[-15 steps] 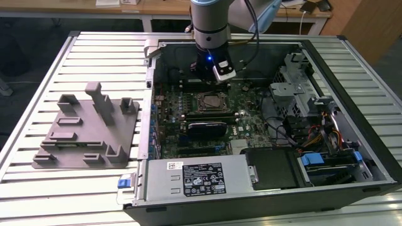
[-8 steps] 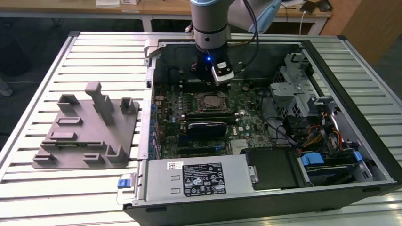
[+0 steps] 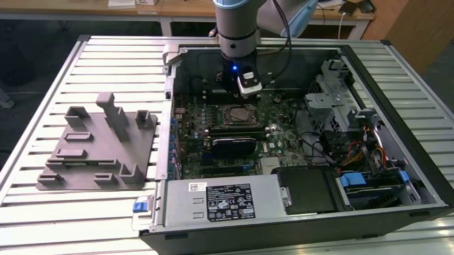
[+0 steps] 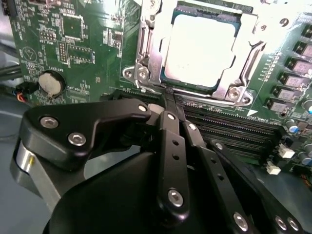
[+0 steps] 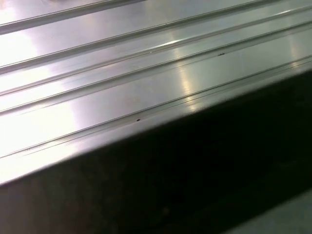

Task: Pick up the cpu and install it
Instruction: 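Install the first cpu locking lever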

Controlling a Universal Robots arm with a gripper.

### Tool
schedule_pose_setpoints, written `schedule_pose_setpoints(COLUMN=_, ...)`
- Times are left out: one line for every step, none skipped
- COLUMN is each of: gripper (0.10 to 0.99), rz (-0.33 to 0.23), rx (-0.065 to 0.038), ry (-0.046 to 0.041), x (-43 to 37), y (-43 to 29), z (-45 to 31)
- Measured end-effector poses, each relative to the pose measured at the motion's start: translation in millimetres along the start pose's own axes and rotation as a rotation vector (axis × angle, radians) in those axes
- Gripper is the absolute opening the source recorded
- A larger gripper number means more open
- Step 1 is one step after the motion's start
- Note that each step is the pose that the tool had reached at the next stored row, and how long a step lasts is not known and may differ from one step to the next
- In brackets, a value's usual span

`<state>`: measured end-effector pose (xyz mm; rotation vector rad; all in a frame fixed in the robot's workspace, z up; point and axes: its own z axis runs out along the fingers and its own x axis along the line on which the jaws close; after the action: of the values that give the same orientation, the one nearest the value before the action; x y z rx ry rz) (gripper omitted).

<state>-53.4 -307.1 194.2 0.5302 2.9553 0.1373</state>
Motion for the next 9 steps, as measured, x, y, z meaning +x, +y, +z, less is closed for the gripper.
schedule_pose_setpoints(gripper=0.106, rz=0.003, rx=0.001, ry=-0.0002, x=0.0, y=-0.1, z=0.3)
schedule_pose_setpoints(gripper=0.106, rz=0.003, rx=0.001, ry=-0.0003, x=0.1, y=-0.1, z=0.4)
schedule_pose_setpoints(gripper=0.106, rz=0.003, rx=0.0, ry=-0.0001, x=0.1, y=-0.2, z=0.6)
schedule_pose_setpoints(gripper=0.106, rz=0.004, rx=-0.003, ry=0.001, x=0.1, y=-0.2, z=0.7)
schedule_pose_setpoints(gripper=0.106, rz=0.005, rx=-0.008, ry=0.0027, x=0.1, y=-0.2, z=0.8)
schedule_pose_setpoints(gripper=0.106, rz=0.005, rx=-0.013, ry=0.0046, x=0.1, y=-0.1, z=0.8)
schedule_pose_setpoints(gripper=0.106, rz=0.006, rx=-0.015, ry=0.005, x=0.1, y=0.0, z=0.8)
schedule_pose_setpoints(gripper=0.106, rz=0.006, rx=-0.015, ry=0.0051, x=0.1, y=-0.1, z=0.8)
schedule_pose_setpoints(gripper=0.106, rz=0.006, rx=-0.015, ry=0.005, x=0.1, y=-0.1, z=0.9)
